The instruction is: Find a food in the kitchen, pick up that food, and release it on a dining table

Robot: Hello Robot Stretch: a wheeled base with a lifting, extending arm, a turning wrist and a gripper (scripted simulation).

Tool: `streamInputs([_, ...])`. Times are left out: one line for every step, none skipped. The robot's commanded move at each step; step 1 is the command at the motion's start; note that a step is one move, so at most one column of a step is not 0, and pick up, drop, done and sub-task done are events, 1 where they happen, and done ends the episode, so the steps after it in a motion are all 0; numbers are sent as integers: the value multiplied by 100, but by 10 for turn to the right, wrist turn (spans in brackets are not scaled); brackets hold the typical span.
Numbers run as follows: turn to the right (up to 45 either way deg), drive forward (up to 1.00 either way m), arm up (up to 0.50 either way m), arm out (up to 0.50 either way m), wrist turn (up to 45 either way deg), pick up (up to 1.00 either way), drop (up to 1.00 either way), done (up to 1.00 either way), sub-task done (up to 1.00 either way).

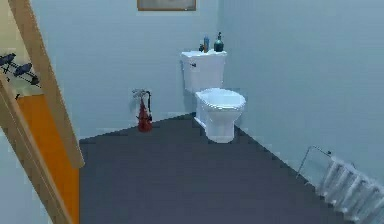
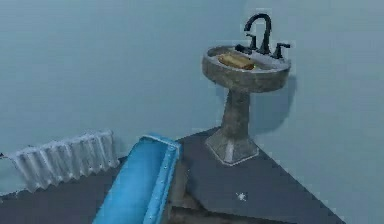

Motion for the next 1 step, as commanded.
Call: streamInputs([-210, 0, 0, 0, 0, 0, 0, 0, 0])
